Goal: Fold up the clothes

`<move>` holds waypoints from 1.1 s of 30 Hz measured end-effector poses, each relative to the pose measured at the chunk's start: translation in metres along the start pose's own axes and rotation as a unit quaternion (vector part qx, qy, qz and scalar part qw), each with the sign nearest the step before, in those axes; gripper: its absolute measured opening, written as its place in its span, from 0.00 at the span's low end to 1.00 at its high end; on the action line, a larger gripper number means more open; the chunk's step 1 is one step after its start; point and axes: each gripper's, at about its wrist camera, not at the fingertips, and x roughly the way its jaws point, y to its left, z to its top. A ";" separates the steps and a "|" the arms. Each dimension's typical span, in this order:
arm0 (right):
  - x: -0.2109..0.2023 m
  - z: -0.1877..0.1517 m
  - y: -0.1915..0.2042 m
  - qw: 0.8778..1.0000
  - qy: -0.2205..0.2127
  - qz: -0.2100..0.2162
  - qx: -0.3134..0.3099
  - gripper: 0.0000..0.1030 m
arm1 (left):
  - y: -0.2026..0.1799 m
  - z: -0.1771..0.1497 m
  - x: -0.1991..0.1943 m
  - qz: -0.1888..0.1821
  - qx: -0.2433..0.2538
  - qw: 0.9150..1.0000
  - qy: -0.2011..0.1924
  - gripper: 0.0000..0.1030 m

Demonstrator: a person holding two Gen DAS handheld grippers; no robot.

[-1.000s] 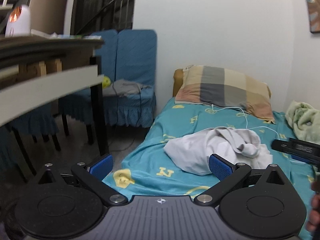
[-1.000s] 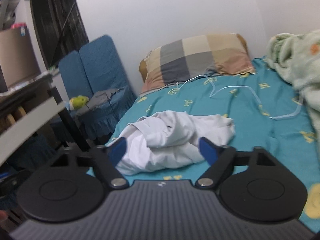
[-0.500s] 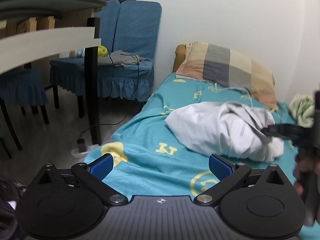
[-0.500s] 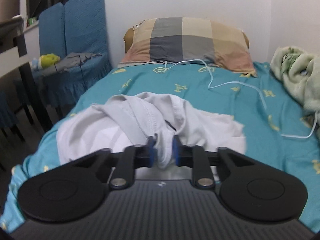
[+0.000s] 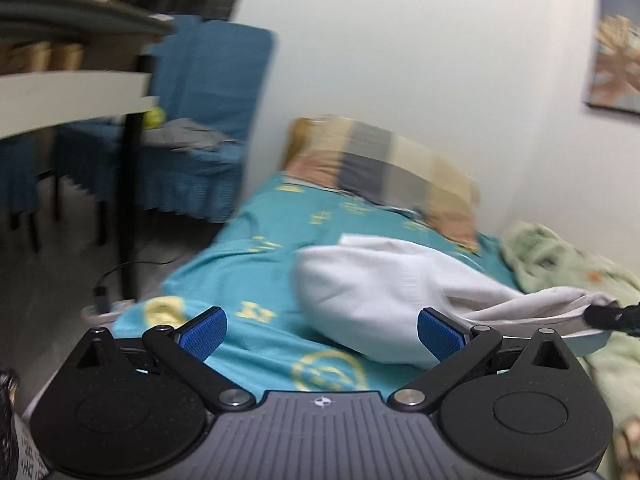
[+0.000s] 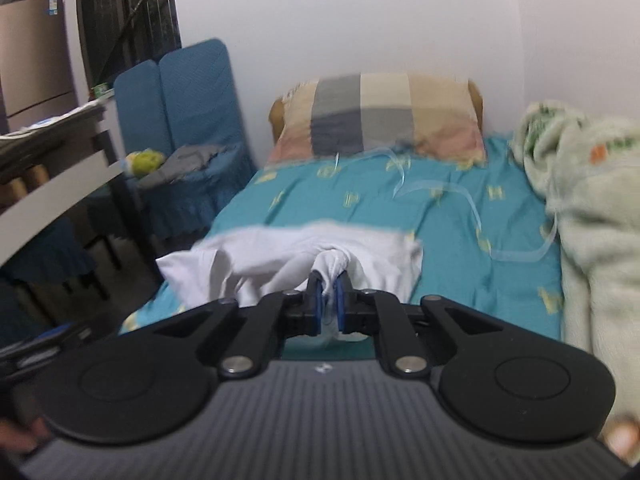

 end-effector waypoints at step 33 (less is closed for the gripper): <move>0.029 -0.068 -0.085 0.960 0.196 0.100 0.172 0.59 | -0.050 -0.081 0.092 0.095 0.139 0.969 0.181 0.34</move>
